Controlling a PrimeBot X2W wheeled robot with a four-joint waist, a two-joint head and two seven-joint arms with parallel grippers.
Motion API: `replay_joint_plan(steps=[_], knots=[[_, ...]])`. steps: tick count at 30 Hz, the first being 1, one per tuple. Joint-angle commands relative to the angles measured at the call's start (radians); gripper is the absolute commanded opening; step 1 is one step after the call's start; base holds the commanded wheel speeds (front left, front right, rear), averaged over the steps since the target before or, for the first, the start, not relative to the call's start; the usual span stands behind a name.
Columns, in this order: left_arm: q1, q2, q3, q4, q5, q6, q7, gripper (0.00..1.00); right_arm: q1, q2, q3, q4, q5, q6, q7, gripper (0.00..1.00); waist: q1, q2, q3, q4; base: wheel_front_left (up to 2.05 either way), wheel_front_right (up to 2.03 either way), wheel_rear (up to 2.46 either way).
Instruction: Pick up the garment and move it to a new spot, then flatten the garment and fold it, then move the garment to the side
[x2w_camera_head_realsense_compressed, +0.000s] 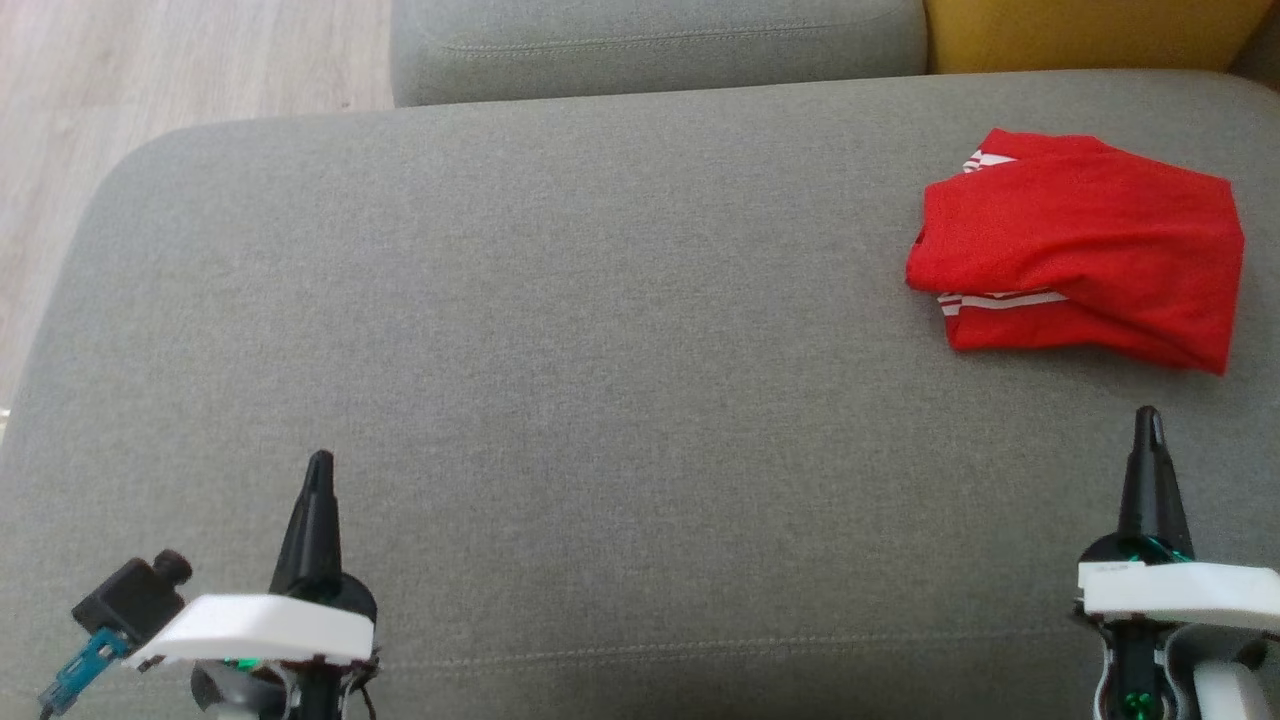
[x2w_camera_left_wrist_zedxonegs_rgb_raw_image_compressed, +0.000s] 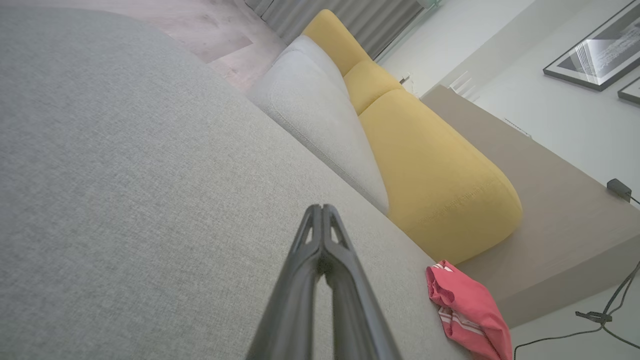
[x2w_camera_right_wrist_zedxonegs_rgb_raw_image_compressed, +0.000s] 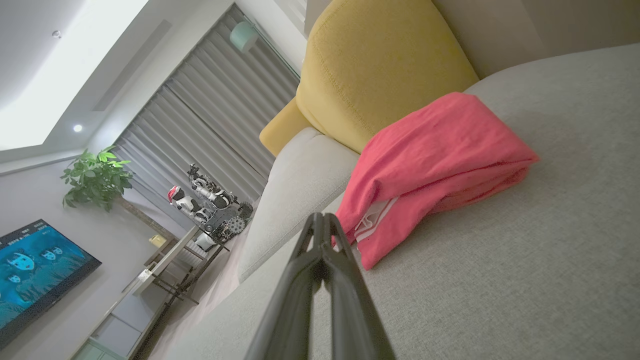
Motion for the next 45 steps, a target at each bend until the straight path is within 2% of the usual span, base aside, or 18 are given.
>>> replay_joint_plan(steps=[1, 45], knots=[[-0.058, 0.017, 0.025, -0.026, -0.028, -0.004, 0.007, 0.00, -0.046, -0.017, 0.005, -0.029, 0.038, 0.003, 0.009, 0.00, 0.0000, 0.0000, -0.001, 0.000, 0.00, 0.00, 0.00], [-0.116, 0.025, 0.098, 0.057, -0.487, -0.026, 0.132, 0.00, -0.067, -0.020, -0.033, -0.022, 0.570, 0.005, 0.133, 0.00, 0.0000, 0.0000, -0.016, -0.007, 0.00, 0.00, 0.00]])
